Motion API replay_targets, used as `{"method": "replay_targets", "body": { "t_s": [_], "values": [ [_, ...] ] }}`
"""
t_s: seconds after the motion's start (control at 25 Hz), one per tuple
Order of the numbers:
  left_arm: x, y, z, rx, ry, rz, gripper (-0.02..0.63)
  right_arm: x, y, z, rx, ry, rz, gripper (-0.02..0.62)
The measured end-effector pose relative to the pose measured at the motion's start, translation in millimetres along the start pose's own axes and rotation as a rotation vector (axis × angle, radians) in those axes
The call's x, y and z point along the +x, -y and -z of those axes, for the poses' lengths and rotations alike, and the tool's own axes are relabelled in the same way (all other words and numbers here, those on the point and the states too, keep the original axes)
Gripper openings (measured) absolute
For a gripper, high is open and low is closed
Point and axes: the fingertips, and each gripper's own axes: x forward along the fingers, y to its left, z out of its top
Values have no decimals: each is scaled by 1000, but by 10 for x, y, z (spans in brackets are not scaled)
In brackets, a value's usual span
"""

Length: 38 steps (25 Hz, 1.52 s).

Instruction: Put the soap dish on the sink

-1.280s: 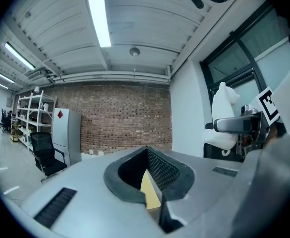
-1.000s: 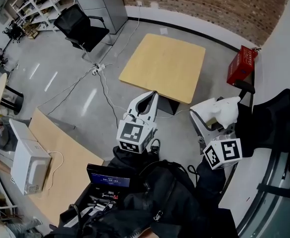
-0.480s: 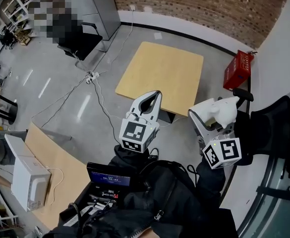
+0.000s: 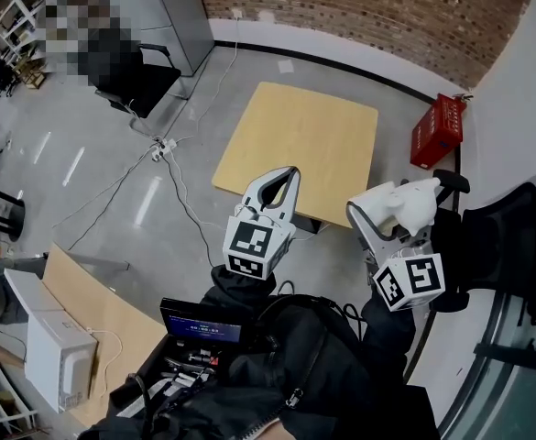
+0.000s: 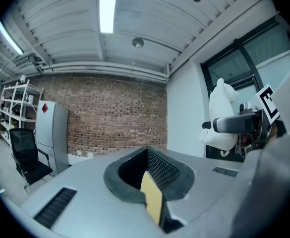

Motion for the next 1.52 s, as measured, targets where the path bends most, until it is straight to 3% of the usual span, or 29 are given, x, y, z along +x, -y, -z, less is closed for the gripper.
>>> {"method": "replay_targets", "body": {
  "t_s": [0.44,0.8,1.52],
  "values": [
    [207,-124,225,-54,-39,37,3,246,38,182,5,-70,11,505],
    [413,-339,176,-39,-44,-22,3,597,193,174,14,-58,-47,505],
    [1408,-283,-40,5,-19,-17,3,1086,1134,242,47,-52,-71,505]
  ]
}}
